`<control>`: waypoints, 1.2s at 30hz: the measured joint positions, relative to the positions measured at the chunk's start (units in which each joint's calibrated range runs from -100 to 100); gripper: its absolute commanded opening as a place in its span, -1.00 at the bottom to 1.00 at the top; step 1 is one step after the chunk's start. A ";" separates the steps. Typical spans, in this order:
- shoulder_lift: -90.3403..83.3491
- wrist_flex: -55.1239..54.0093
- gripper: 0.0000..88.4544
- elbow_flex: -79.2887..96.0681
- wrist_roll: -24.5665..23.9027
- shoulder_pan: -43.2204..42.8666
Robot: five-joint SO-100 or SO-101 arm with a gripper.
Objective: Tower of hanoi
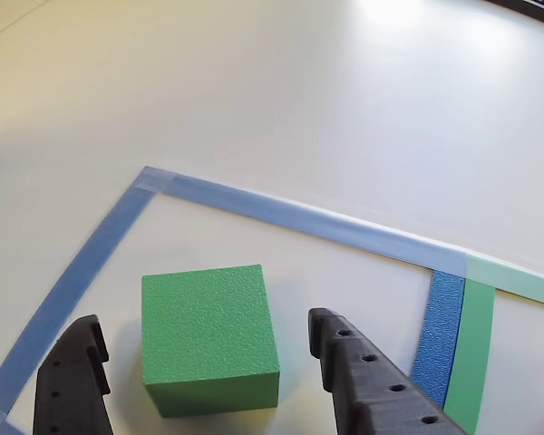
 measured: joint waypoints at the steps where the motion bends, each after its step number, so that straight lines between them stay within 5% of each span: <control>1: 0.17 0.00 -0.52 -0.26 0.00 -0.20; 27: 1.60 0.56 -0.96 -1.29 -0.19 -0.90; 36: -10.93 16.43 -0.97 -1.63 0.19 -1.90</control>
